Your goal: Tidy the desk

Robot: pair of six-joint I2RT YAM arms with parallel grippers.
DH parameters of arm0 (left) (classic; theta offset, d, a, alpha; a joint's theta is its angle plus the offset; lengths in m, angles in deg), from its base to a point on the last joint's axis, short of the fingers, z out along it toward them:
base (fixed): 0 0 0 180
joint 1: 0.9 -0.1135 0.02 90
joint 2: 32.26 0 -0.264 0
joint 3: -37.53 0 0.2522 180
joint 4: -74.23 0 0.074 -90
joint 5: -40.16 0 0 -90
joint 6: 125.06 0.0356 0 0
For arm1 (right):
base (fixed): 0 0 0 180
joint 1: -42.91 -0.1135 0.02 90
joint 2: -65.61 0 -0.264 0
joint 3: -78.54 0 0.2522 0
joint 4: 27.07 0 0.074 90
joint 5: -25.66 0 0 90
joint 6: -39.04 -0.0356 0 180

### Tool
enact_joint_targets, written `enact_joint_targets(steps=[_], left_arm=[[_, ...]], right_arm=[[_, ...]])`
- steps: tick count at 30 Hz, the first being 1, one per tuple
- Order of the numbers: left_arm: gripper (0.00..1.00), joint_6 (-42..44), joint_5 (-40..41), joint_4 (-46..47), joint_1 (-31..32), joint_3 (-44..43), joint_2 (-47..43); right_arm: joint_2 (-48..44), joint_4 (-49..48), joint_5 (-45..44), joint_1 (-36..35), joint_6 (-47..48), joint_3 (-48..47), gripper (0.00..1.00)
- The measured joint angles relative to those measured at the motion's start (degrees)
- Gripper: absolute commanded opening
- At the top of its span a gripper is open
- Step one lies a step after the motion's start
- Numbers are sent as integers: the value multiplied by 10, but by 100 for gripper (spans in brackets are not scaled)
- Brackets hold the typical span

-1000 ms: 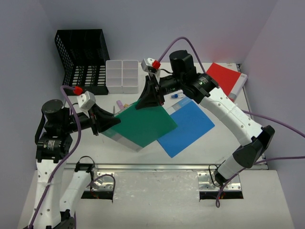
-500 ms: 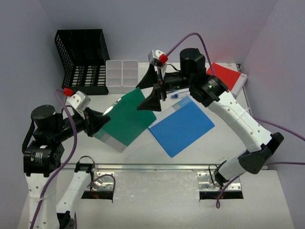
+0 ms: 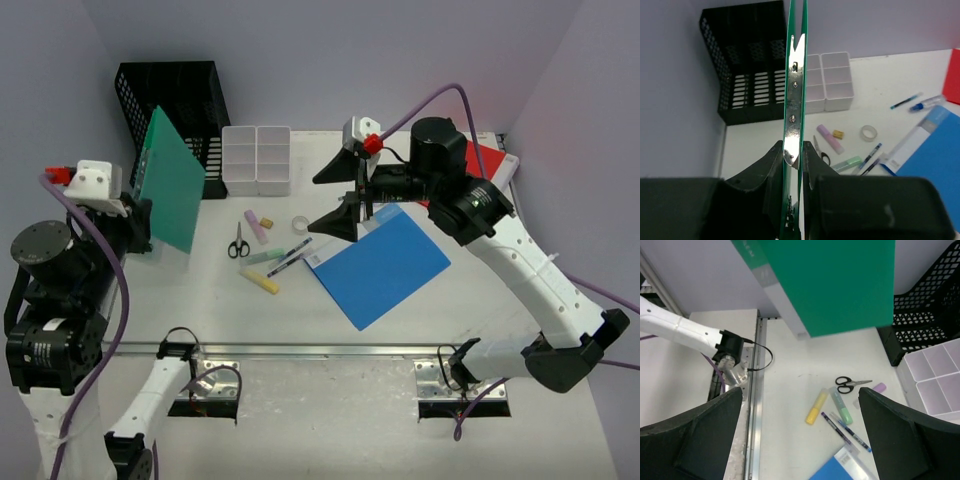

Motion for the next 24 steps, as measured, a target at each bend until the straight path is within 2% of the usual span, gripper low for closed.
enact_joint_targets(steps=[6,13,24], left_arm=[[0,27,93,3,4,-126,110],[0,79,147,12,4,-256,234],[0,149,175,111,4,-275,329]], right_arm=[[-9,20,-19,0,33,21,99],[-12,36,-26,0,55,37,99],[-12,52,-13,0,63,61,99]])
